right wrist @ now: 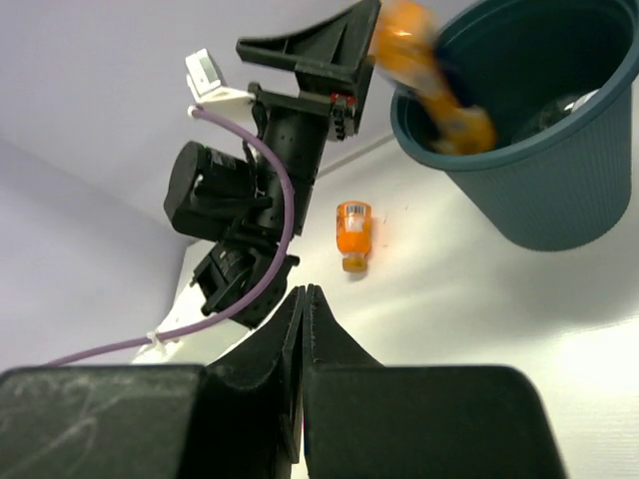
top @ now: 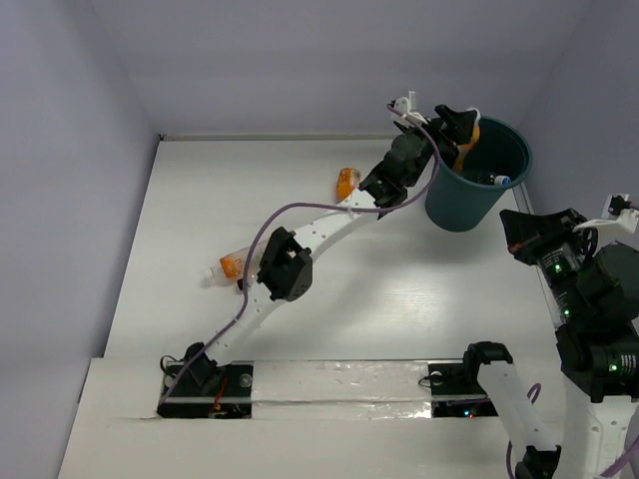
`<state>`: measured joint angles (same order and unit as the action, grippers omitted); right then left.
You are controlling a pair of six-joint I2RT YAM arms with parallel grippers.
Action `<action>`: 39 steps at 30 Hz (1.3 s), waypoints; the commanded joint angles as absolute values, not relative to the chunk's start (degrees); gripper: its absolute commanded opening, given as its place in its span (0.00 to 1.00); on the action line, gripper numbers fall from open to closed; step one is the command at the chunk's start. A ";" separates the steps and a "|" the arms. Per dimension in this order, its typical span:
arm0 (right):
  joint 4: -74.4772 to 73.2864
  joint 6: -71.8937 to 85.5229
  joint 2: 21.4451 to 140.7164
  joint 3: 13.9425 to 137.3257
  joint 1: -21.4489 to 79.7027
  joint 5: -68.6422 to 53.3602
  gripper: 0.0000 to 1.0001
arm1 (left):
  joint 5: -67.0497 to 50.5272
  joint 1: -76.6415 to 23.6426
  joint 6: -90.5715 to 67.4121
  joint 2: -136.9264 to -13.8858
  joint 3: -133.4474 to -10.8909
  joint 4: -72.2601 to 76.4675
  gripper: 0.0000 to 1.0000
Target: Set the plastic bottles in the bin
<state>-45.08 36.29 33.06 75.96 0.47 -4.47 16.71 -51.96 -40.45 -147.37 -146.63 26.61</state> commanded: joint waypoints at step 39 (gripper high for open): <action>-45.00 26.81 34.19 61.61 2.37 -16.35 0.26 | -4.93 -31.03 -17.93 -134.01 -121.35 -19.50 0.99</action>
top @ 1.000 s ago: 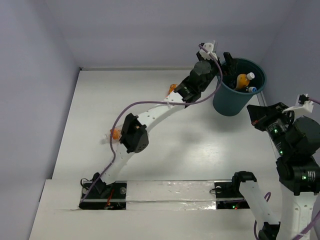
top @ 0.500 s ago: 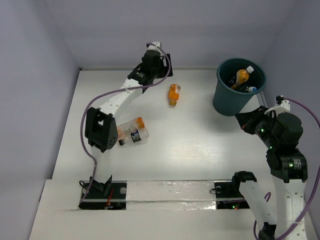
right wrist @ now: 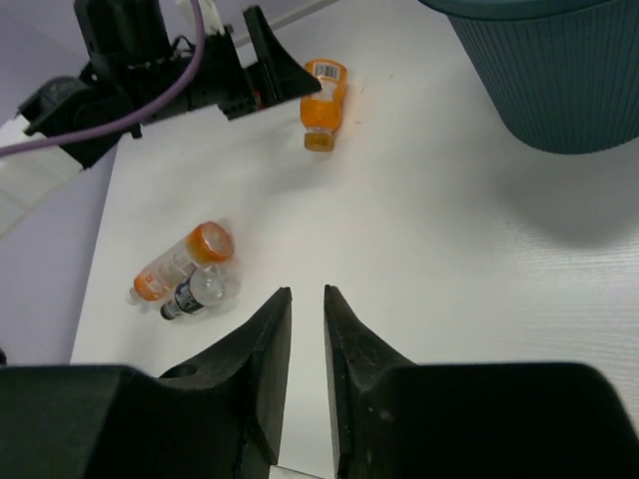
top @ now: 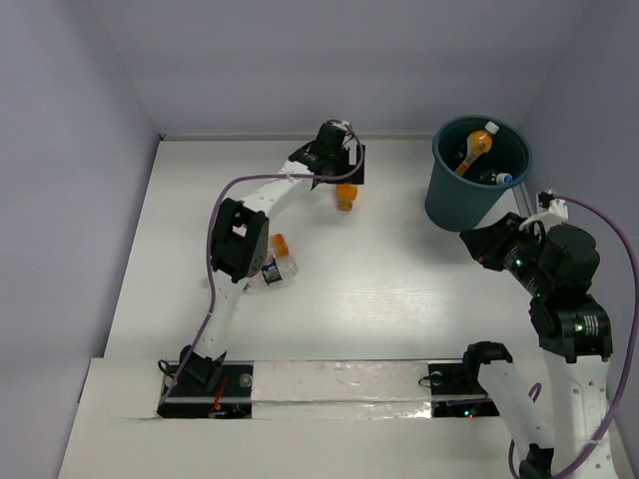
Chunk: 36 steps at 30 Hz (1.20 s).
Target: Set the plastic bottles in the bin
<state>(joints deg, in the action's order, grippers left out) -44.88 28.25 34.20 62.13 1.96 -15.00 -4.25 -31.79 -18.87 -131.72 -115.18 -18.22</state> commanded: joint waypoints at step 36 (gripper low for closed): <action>-47.29 29.79 32.26 73.20 3.43 -9.93 0.35 | -17.06 -44.73 -42.62 -118.46 -132.09 18.88 0.43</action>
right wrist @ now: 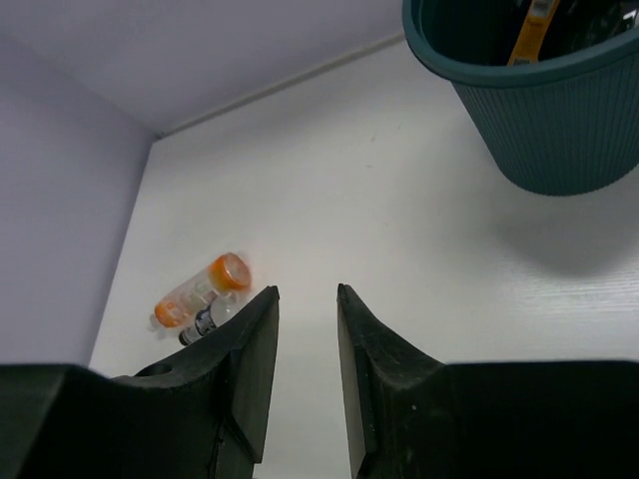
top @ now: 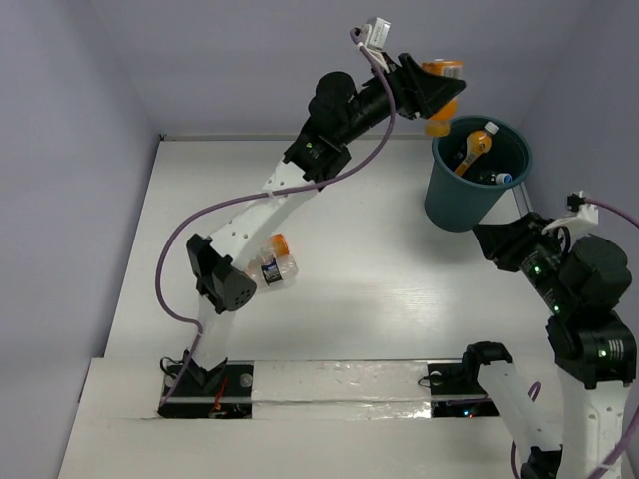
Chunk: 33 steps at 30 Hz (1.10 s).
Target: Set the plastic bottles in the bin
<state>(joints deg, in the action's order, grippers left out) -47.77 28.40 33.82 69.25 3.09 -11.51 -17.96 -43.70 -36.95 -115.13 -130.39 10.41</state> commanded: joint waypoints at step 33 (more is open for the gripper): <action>-44.91 33.31 32.87 73.13 3.43 -18.72 0.36 | 6.33 -50.80 -40.44 -144.23 -149.41 32.79 0.99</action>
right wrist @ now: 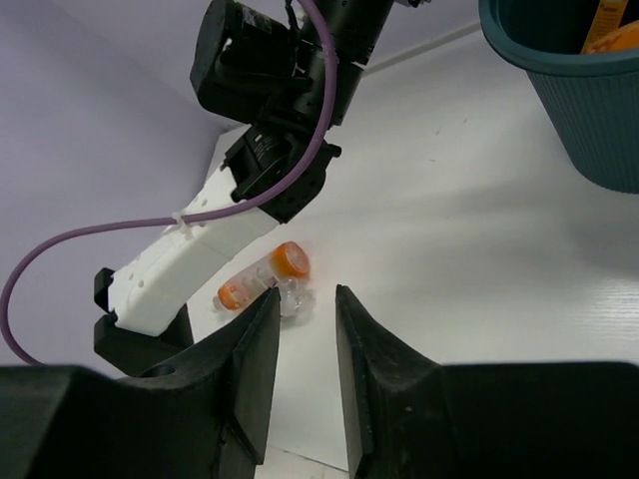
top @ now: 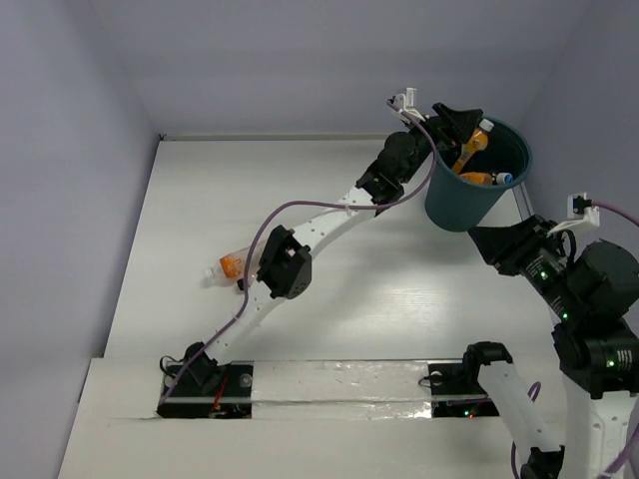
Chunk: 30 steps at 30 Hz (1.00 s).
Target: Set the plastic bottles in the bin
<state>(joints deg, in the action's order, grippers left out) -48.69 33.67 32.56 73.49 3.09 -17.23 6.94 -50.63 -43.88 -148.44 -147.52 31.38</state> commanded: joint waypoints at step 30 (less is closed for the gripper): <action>-19.78 38.04 85.24 76.99 52.55 -4.16 0.39 | 6.95 -13.72 -35.15 -51.25 -61.19 -26.70 0.21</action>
<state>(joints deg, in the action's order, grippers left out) -24.29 35.09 83.33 72.75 51.09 -10.55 9.47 -16.38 -34.26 -52.90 -64.88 -17.93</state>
